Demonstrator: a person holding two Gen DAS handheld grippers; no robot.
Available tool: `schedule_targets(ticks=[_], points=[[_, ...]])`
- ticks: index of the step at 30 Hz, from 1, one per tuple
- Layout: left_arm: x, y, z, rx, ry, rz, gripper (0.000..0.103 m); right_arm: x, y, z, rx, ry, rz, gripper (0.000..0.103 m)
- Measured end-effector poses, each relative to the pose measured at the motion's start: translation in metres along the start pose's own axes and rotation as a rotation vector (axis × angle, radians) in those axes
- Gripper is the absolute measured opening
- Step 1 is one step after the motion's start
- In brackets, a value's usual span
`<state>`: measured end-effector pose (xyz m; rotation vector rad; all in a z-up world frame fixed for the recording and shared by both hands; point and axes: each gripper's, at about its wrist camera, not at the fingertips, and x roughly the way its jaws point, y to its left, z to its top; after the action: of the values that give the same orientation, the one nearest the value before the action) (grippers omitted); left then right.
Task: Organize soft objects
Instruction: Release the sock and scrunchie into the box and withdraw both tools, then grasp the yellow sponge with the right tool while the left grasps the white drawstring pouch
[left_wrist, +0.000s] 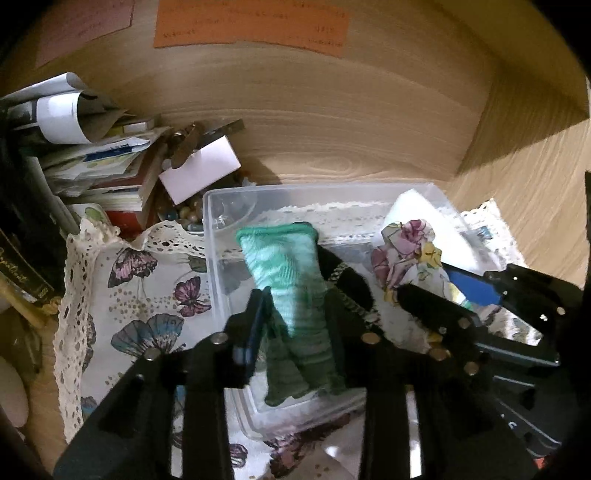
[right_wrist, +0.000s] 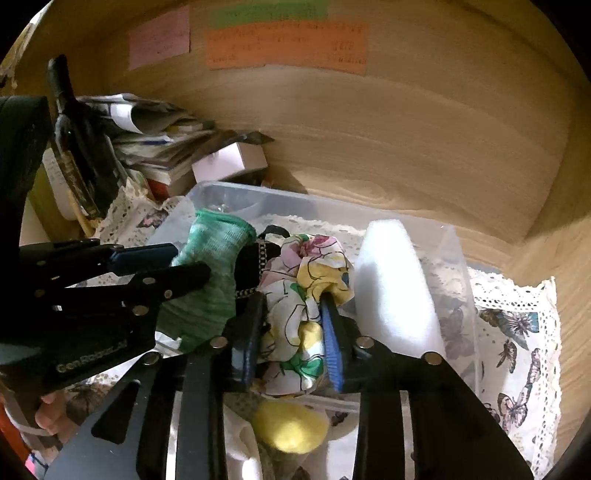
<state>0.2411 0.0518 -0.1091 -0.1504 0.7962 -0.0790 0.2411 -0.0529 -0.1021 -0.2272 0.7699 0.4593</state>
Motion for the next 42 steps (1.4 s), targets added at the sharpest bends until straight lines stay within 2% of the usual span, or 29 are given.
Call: schedule_targets(ticks=[2, 8, 13, 17, 19, 25, 29, 33, 38, 42], points=[[-0.004, 0.001, 0.000, -0.012, -0.003, -0.021, 0.046, -0.009, 0.000, -0.001, 0.003, -0.018, 0.000, 0.037], [-0.034, 0.002, 0.002, -0.025, -0.052, -0.017, 0.063, -0.044, 0.002, -0.004, 0.015, -0.079, -0.001, 0.042], [-0.067, -0.004, -0.001, -0.006, -0.121, -0.001, 0.087, -0.078, 0.008, -0.013, 0.013, -0.148, 0.004, 0.054], [-0.088, -0.008, -0.008, 0.014, -0.162, 0.021, 0.092, -0.098, 0.016, -0.023, 0.006, -0.182, 0.002, 0.060], [-0.097, -0.011, -0.015, 0.027, -0.171, 0.021, 0.098, -0.106, 0.017, -0.031, 0.005, -0.188, 0.002, 0.061], [-0.117, -0.019, -0.048, 0.049, -0.187, 0.030, 0.100, -0.115, 0.022, -0.063, 0.018, -0.158, 0.011, 0.062], [-0.113, -0.022, -0.076, 0.042, -0.133, 0.022, 0.100, -0.115, 0.028, -0.090, 0.032, -0.115, 0.037, 0.062], [-0.110, -0.020, -0.101, 0.037, -0.100, 0.057, 0.100, -0.112, 0.039, -0.113, 0.058, -0.087, 0.102, 0.062], [-0.117, -0.001, -0.122, -0.029, -0.083, 0.100, 0.100, -0.099, 0.056, -0.131, 0.068, -0.036, 0.165, 0.062], [-0.120, 0.010, -0.132, -0.068, -0.073, 0.101, 0.100, -0.078, 0.065, -0.141, 0.059, 0.018, 0.180, 0.062]])
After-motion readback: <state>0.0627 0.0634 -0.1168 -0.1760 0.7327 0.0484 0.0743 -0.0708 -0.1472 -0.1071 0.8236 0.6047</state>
